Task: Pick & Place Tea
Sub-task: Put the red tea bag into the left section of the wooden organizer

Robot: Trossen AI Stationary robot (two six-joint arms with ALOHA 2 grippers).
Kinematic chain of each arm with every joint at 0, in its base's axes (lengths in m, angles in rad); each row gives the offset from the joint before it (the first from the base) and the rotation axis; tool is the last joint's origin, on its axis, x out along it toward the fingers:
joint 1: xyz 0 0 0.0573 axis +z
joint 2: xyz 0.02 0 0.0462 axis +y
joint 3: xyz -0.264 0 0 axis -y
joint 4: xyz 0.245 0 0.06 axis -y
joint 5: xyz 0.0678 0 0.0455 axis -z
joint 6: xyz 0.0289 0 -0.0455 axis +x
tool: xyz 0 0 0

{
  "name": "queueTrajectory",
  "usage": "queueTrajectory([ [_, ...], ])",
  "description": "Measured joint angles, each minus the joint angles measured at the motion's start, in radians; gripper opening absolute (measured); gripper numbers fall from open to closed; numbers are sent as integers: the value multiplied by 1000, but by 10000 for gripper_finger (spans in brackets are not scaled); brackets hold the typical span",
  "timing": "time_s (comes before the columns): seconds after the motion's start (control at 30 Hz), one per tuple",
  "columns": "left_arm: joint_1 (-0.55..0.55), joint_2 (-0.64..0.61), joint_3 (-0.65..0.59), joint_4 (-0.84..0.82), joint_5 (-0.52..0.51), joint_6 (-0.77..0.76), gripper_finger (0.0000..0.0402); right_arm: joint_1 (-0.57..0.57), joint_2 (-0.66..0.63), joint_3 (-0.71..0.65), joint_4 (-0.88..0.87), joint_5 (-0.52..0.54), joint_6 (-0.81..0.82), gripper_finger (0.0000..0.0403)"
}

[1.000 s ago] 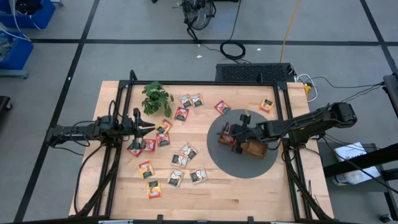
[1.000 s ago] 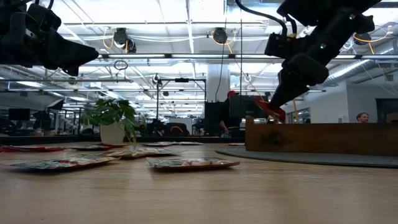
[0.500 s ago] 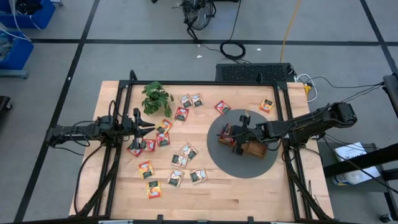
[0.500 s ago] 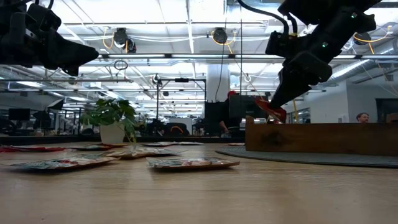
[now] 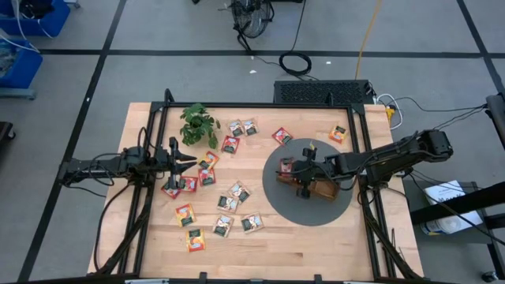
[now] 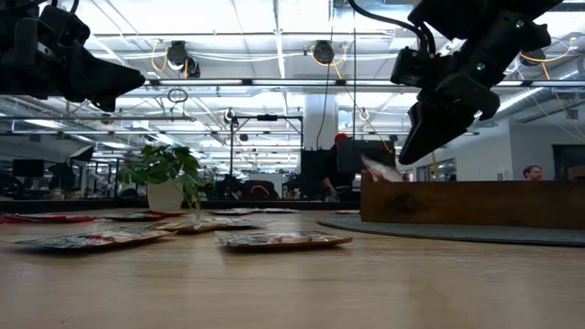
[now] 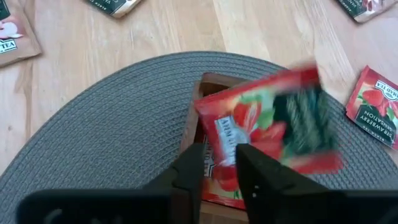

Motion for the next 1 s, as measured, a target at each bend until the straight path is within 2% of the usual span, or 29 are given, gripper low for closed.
queueTrajectory([
  [0.13, 0, 0, 0, 0, 0, 0, 72, 0, 0, 0, 3, 3, -2, 131],
  [0.27, 0, 0, 0, 0, 0, 0, 72, 0, -4, 0, 15, 5, -70, 162],
  [0.47, 0, 0, 0, 0, 0, 0, 72, -5, -52, 0, 17, 113, -173, 173],
  [0.6, 0, 0, 0, 0, 0, 0, 72, -50, -89, 0, 32, 155, -193, 169],
  [0.67, 0, 0, 0, 0, 0, 0, 72, -92, -101, 0, 42, 108, -163, 167],
  [0.8, 0, 0, 0, 0, 0, 0, 72, -194, -109, 16, 45, -70, -123, 165],
  [0.87, 0, 0, 0, 0, 0, 0, 72, -245, -106, 46, 24, -104, -126, 165],
  [1.0, 0, 0, 0, 0, 0, 0, 72, -343, -76, 158, -85, -106, -180, 165],
])
